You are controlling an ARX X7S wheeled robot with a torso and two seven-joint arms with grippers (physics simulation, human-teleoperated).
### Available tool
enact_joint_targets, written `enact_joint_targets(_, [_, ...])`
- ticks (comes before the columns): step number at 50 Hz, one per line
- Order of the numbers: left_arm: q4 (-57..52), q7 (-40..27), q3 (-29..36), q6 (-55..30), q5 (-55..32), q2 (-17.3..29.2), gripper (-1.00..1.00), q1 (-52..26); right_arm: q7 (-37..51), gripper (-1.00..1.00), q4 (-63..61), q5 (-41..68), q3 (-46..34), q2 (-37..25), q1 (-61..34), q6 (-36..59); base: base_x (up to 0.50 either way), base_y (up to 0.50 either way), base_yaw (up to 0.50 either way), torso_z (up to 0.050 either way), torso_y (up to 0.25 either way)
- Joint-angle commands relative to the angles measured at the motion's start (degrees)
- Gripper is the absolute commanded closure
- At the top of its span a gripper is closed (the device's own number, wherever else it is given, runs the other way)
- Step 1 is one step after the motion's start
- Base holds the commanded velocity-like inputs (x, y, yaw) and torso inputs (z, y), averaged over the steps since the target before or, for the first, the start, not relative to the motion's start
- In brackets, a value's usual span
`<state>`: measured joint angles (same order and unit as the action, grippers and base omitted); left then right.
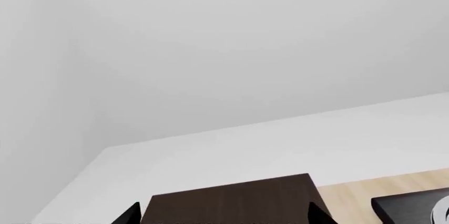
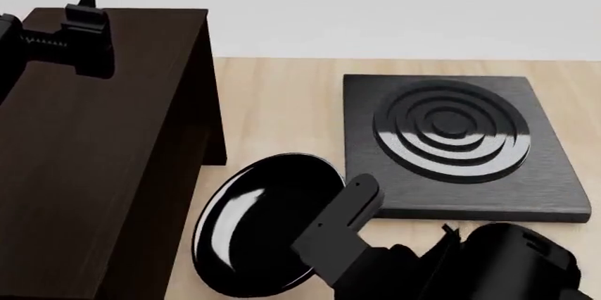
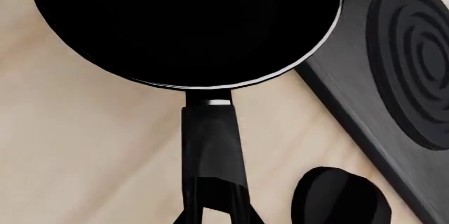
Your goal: Put the frying pan under the cabinet shelf.
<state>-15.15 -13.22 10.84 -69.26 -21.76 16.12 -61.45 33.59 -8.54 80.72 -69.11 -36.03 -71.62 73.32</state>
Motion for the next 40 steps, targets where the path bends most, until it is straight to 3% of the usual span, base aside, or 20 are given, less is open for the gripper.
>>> enact_joint_targets(1, [-0.16,-0.16,-0.16,0.13,-0.27,0.27,-1.00,0.37,-5.51,1.00,2.81,-9.56,-1.70,2.71,0.41,-2.90,0.00,0.00,0.00,0.000,0.000])
enact_joint_targets(21, [-0.55,-0.65,-0.19,0.04,-0.64,0.43,-1.00,0.56,-14.66,1.00,9.72,-17.04,-7.35,7.88,3.53,-9.91,0.00,0.00,0.00,0.000,0.000])
enact_joint_targets(40, [-0.48,-0.89,-0.24,0.19,-0.95,0.91,-1.00,0.69,-21.26,1.00,9.77,-15.44,-7.29,12.02,5.63,-13.98,0.00,0.00,0.00,0.000,0.000])
